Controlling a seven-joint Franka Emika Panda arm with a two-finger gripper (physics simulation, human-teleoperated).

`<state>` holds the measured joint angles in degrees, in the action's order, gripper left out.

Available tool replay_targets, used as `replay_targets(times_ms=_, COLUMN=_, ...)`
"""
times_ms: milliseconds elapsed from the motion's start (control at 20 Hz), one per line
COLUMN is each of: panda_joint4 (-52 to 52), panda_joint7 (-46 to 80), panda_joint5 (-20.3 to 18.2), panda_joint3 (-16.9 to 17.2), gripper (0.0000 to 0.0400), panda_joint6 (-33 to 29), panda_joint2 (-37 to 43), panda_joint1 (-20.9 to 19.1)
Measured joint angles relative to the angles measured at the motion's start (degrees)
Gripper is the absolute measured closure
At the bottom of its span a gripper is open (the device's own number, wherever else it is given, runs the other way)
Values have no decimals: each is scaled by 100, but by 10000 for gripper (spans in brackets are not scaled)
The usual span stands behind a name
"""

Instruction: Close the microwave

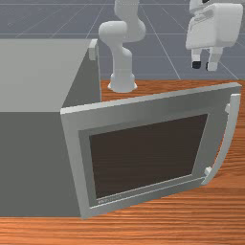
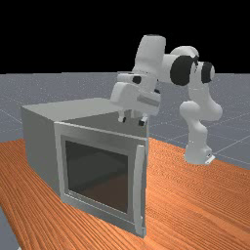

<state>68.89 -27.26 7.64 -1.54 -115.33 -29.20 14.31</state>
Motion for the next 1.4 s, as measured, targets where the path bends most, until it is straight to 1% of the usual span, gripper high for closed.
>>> replay_targets(times_ms=50, panda_joint4=-91, panda_joint7=4, panda_joint5=20, panda_joint3=11, gripper=0, panda_joint6=-51, panda_joint2=-73, panda_joint1=2)
replay_targets(times_ms=150, panda_joint4=111, panda_joint7=197, panda_joint5=253, panda_joint3=118, gripper=0, panda_joint6=-709, panda_joint2=-64, panda_joint1=57)
replay_targets(times_ms=300, panda_joint4=210, panda_joint7=231, panda_joint5=291, panda_joint3=141, gripper=0, panda_joint6=-918, panda_joint2=-75, panda_joint1=63)
replay_targets(times_ms=400, panda_joint4=-282, panda_joint7=-51, panda_joint5=-60, panda_joint3=-11, gripper=0, panda_joint6=-147, panda_joint2=-355, panda_joint1=-42)
replay_targets(times_ms=450, panda_joint4=-299, panda_joint7=-42, panda_joint5=-26, panda_joint3=4, gripper=0, panda_joint6=-107, panda_joint2=-415, panda_joint1=-28)
replay_targets(times_ms=500, panda_joint4=-614, panda_joint7=-86, panda_joint5=-85, panda_joint3=-20, gripper=0, panda_joint6=207, panda_joint2=-629, panda_joint1=-41)
replay_targets(times_ms=550, panda_joint4=-538, panda_joint7=-80, panda_joint5=-88, panda_joint3=-22, gripper=0, panda_joint6=139, panda_joint2=-659, panda_joint1=-45)
replay_targets(times_ms=600, panda_joint4=-249, panda_joint7=-50, panda_joint5=-59, panda_joint3=-11, gripper=0, panda_joint6=-138, panda_joint2=-564, panda_joint1=-45)
replay_targets(times_ms=750, panda_joint4=-65, panda_joint7=-27, panda_joint5=-39, panda_joint3=-5, gripper=0, panda_joint6=-392, panda_joint2=-515, panda_joint1=-50)
replay_targets(times_ms=800, panda_joint4=-613, panda_joint7=-84, panda_joint5=-101, panda_joint3=-31, gripper=0, panda_joint6=89, panda_joint2=-795, panda_joint1=-60)
replay_targets(times_ms=850, panda_joint4=-708, panda_joint7=-91, panda_joint5=-112, panda_joint3=-37, gripper=0, panda_joint6=144, panda_joint2=-866, panda_joint1=-65)
replay_targets(times_ms=900, panda_joint4=-559, panda_joint7=-82, panda_joint5=-104, panda_joint3=-34, gripper=0, panda_joint6=5, panda_joint2=-810, panda_joint1=-69)
replay_targets(times_ms=1000, panda_joint4=-1076, panda_joint7=-112, panda_joint5=-136, panda_joint3=-47, gripper=0, panda_joint6=333, panda_joint2=-1118, panda_joint1=-71)
replay_targets(times_ms=1050, panda_joint4=-438, panda_joint7=-79, panda_joint5=-112, panda_joint3=-40, gripper=0, panda_joint6=-137, panda_joint2=-842, panda_joint1=-82)
replay_targets(times_ms=1100, panda_joint4=-312, panda_joint7=-71, panda_joint5=-106, panda_joint3=-38, gripper=0, panda_joint6=-248, panda_joint2=-820, panda_joint1=-85)
replay_targets(times_ms=1150, panda_joint4=-581, panda_joint7=-92, panda_joint5=-131, panda_joint3=-49, gripper=0, panda_joint6=-39, panda_joint2=-962, panda_joint1=-88)
replay_targets(times_ms=1200, panda_joint4=293, panda_joint7=14, panda_joint5=-17, panda_joint3=1, gripper=0, panda_joint6=-906, panda_joint2=-535, panda_joint1=-71)
replay_targets(times_ms=1400, panda_joint4=98, panda_joint7=-29, panda_joint5=-81, panda_joint3=-29, gripper=0, panda_joint6=-764, panda_joint2=-635, panda_joint1=-97)
